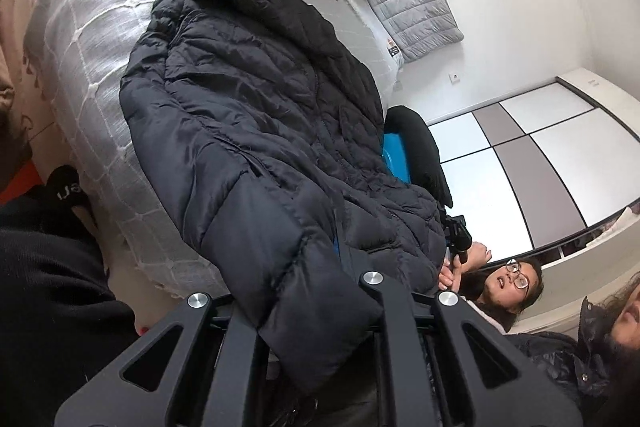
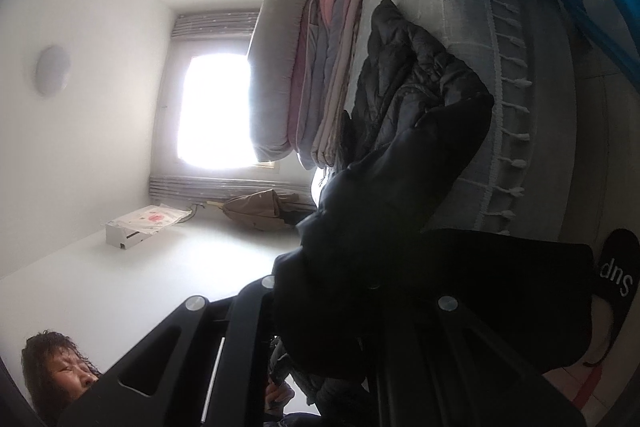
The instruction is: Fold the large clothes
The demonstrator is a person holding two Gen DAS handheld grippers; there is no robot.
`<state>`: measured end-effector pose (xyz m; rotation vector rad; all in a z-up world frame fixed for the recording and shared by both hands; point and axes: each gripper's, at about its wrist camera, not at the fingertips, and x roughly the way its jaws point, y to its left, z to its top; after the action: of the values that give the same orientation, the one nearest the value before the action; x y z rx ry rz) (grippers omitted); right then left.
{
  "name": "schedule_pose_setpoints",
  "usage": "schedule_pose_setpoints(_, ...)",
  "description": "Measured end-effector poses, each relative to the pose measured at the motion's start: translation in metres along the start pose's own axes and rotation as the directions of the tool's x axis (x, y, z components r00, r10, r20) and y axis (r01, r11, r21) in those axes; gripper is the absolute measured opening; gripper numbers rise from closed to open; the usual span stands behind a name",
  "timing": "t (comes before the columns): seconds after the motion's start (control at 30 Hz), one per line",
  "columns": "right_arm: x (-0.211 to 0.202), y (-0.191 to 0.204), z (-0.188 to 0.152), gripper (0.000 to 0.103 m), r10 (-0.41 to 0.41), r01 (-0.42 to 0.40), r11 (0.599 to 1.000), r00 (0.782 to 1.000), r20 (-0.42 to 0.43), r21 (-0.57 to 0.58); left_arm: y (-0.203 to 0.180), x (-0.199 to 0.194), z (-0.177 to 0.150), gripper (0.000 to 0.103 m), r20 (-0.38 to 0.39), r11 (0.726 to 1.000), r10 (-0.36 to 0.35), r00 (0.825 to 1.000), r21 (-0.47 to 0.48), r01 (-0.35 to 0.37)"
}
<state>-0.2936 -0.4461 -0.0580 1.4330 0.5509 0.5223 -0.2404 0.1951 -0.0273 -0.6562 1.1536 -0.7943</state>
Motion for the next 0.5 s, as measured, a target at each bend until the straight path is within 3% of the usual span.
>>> schedule_pose_setpoints(0.3, -0.006, 0.006, -0.003, 0.010, 0.103, -0.102, 0.994, 0.994, 0.026, -0.037, -0.001, 0.000, -0.001, 0.008, -0.011, 1.000, 0.001, 1.000, 0.028, 0.000)
schedule_pose_setpoints(0.5, -0.027, 0.033, -0.016, 0.010, 0.234, -0.223, 0.964, 0.970, 0.066, -0.144, -0.019, -0.015, -0.009, 0.008, 0.010, 0.996, -0.045, 0.999, 0.082, 0.044)
